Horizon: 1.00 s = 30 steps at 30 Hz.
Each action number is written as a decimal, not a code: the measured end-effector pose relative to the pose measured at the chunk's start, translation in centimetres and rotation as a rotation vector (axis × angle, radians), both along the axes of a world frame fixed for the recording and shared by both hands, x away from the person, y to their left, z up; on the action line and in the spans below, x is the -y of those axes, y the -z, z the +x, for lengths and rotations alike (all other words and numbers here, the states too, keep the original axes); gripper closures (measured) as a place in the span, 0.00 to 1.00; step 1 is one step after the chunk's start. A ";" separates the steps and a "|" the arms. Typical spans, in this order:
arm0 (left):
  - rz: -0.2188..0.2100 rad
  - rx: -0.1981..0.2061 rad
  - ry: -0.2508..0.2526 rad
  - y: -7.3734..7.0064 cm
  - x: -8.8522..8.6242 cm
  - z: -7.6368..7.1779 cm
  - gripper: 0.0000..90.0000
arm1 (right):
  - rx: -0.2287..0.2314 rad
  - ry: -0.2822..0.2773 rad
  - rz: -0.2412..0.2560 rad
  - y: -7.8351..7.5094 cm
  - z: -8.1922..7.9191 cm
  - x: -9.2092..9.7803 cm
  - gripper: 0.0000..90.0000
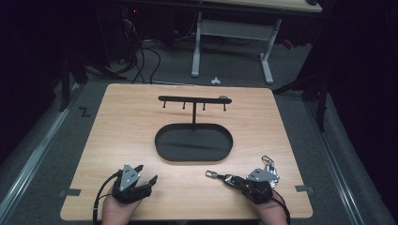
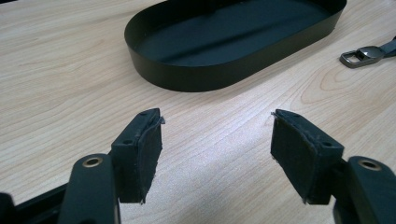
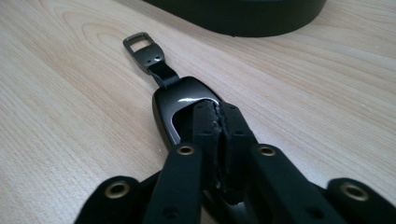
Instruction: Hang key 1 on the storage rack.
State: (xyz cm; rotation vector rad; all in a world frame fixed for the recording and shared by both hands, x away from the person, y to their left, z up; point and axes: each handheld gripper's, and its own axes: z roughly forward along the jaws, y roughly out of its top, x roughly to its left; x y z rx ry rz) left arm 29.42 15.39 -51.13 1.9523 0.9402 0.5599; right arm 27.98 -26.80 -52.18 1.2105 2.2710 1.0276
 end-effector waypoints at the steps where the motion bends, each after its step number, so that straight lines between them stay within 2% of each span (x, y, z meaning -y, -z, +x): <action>1: -0.001 0.000 0.000 0.0 0.0 0.0 0.38 | 0.002 0.006 0.010 -0.1 -0.1 0.1 0.90; 4: 0.000 0.001 0.000 0.0 0.0 0.0 0.38 | 0.015 0.012 0.041 -0.6 -0.1 0.4 0.77; 5: 0.000 0.000 0.000 0.0 -0.1 0.0 0.38 | 0.025 0.011 0.053 -0.8 -0.1 0.5 0.71; 6: 0.002 -0.003 0.000 0.1 -0.2 -0.1 0.38 | 0.032 -0.002 0.079 -1.0 0.0 0.5 0.56; 7: 0.002 -0.003 0.000 0.1 -0.2 -0.1 0.38 | 0.032 -0.002 0.079 -1.0 0.0 0.5 0.56; 8: 0.004 -0.004 -0.002 0.1 -0.2 -0.1 0.38 | 0.032 -0.012 0.086 -1.0 0.1 0.5 0.49; 9: 0.007 -0.005 -0.005 0.1 -0.4 -0.3 0.38 | 0.022 -0.023 0.078 -0.8 0.4 0.2 0.38; 11: 0.007 -0.004 -0.009 0.1 -0.5 -0.3 0.38 | 0.014 -0.028 0.066 -0.6 0.6 -0.1 0.36; 12: 0.006 -0.004 -0.012 0.1 -0.6 -0.4 0.38 | -0.002 -0.044 0.033 -0.1 0.9 -0.5 0.34; 16: 0.001 -0.005 -0.027 0.1 -1.3 -0.7 0.38 | -0.026 -0.049 -0.003 0.3 1.4 -1.0 0.36; 18: -0.003 -0.005 -0.034 0.1 -1.5 -0.8 0.38 | -0.047 -0.061 -0.009 0.7 1.7 -1.1 0.43; 19: -0.004 -0.006 -0.034 0.1 -1.5 -0.8 0.38 | -0.047 -0.061 -0.009 0.7 1.7 -1.1 0.43; 21: -0.005 -0.007 -0.034 0.1 -1.6 -0.9 0.38 | -0.042 -0.066 -0.009 0.6 1.7 -1.1 0.52; 22: -0.003 -0.005 -0.032 0.1 -1.5 -0.9 0.38 | -0.048 -0.070 -0.007 0.5 1.6 -1.1 0.53; 27: -0.003 -0.002 -0.017 0.0 -1.0 -0.7 0.38 | -0.051 -0.069 -0.021 0.4 1.3 -1.0 0.54; 30: -0.003 -0.001 -0.004 -0.1 -0.5 -0.4 0.38 | -0.053 -0.056 -0.020 0.3 0.8 -0.3 0.54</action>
